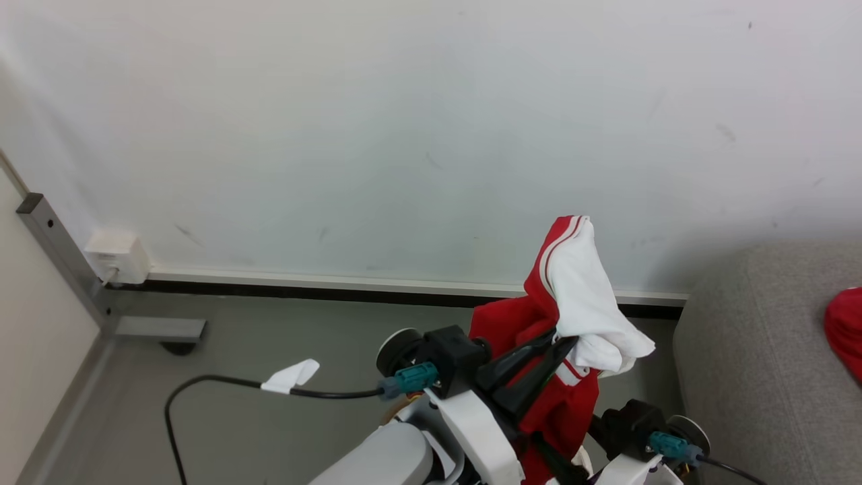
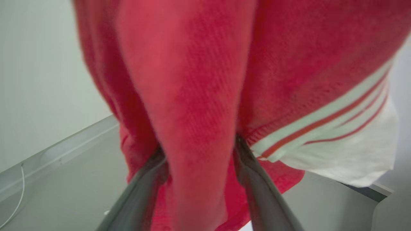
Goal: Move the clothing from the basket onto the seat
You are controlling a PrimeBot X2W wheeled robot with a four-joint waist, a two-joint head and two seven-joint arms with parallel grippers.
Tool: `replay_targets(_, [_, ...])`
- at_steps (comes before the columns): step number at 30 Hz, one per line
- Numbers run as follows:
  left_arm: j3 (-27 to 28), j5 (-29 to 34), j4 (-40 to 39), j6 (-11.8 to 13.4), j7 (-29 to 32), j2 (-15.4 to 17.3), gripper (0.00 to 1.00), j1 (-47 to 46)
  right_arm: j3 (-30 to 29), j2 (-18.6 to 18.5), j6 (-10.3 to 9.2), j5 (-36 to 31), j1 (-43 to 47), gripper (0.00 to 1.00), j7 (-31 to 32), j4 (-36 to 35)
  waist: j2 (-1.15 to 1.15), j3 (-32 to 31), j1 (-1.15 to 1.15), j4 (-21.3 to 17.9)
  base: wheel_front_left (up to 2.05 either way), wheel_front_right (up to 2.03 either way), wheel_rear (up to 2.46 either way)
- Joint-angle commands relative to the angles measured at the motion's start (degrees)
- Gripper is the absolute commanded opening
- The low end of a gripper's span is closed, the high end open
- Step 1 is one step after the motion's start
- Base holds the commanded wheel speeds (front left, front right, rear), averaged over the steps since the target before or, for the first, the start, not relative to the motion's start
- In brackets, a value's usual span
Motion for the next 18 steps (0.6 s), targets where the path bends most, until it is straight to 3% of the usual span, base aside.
replay_targets(1, [-0.1,-0.9,-0.3,-0.2,-0.1,0.3,0.00,-0.5,0.0,0.0,0.04,0.4,-0.5,0.40,0.0,0.6,0.00,0.0,0.00,0.2,0.00,0.00,0.00])
replay_targets(3, [-0.2,-1.2,-0.4,-0.2,-0.1,0.5,0.00,-0.5,-0.5,0.3,0.04,0.7,-0.9,0.00,0.0,1.3,0.00,0.1,0.00,0.4,0.00,0.00,0.00])
replay_targets(11, [0.5,-1.9,0.8,0.5,-0.5,1.6,0.00,0.5,-4.8,-0.1,0.04,0.3,1.7,0.00,0.0,-0.2,0.00,0.1,0.00,-0.1,0.00,0.00,0.00])
replay_targets(18, [1.6,-2.5,2.7,1.3,-1.4,2.5,0.00,1.4,-13.8,-0.8,0.04,-3.0,6.2,0.00,0.0,-5.7,0.00,0.3,0.00,-1.5,0.00,0.00,0.00])
